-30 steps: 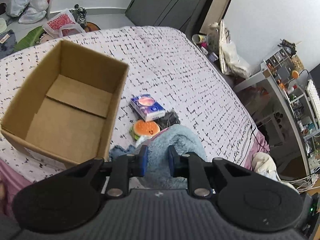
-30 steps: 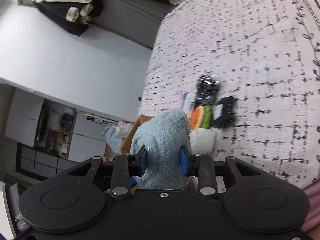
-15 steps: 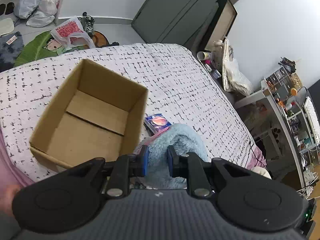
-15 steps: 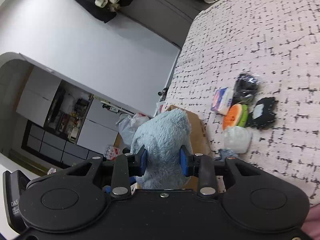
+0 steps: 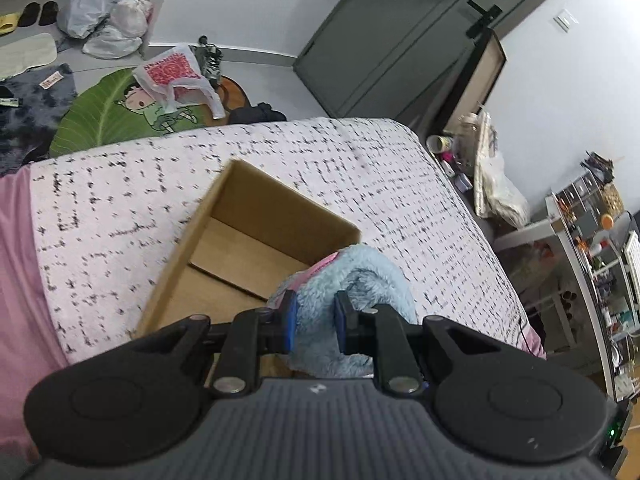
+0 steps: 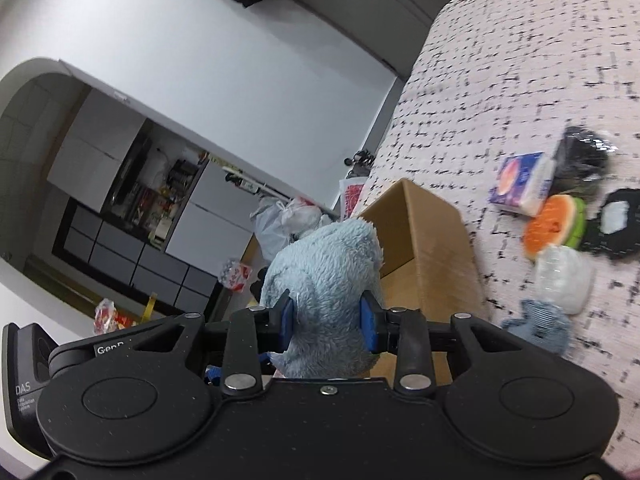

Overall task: Organize soft objects
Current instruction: 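Carry the light-blue plush with the right gripper over the cardboard box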

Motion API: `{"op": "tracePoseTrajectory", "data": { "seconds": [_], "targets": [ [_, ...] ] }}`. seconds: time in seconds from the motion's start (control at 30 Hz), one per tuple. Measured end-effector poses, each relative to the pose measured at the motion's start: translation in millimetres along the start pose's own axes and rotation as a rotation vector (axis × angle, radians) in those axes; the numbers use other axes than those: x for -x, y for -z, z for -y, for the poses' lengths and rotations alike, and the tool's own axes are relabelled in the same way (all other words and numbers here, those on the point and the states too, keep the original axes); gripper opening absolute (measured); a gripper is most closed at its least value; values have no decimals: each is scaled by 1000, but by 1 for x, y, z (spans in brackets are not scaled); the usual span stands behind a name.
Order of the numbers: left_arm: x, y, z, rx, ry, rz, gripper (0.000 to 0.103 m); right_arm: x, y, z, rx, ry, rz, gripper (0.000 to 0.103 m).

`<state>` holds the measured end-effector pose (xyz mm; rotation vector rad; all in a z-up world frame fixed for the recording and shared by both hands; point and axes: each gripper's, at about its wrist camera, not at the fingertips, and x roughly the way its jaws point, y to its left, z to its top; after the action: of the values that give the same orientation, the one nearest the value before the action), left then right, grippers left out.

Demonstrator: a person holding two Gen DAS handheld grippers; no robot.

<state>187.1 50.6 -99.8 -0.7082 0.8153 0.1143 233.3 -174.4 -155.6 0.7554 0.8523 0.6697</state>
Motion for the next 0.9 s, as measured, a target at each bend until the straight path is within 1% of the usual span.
{"op": "tracePoseTrajectory", "data": {
  "seconds": [0.13,0.27,0.47,0.6,0.67,0.73,0.9],
  "targets": [
    [-4,-11,-13,19,-14,1,17,-16,0,-7,12,2,-18,36],
    [-11,-18,-21,17,-33,8,16,-30,-2,-17,42,24,-33,36],
    [-27,-28,-34,47,-25,18,16,-51,-10,-23,56,53,-45,40],
    [-38,-32,-40,50,-34,44,16,-63,-8,-25,92,78,-58,44],
    [-44,-32,-41,47,-38,53,15,-65,-6,-26,120,103,-56,44],
    [-50,-31,-39,38,-46,62,15,-64,-6,-25,135,125,-41,49],
    [-65,-29,-37,11,-57,65,15,-59,-9,-18,118,138,-26,49]
  ]
}}
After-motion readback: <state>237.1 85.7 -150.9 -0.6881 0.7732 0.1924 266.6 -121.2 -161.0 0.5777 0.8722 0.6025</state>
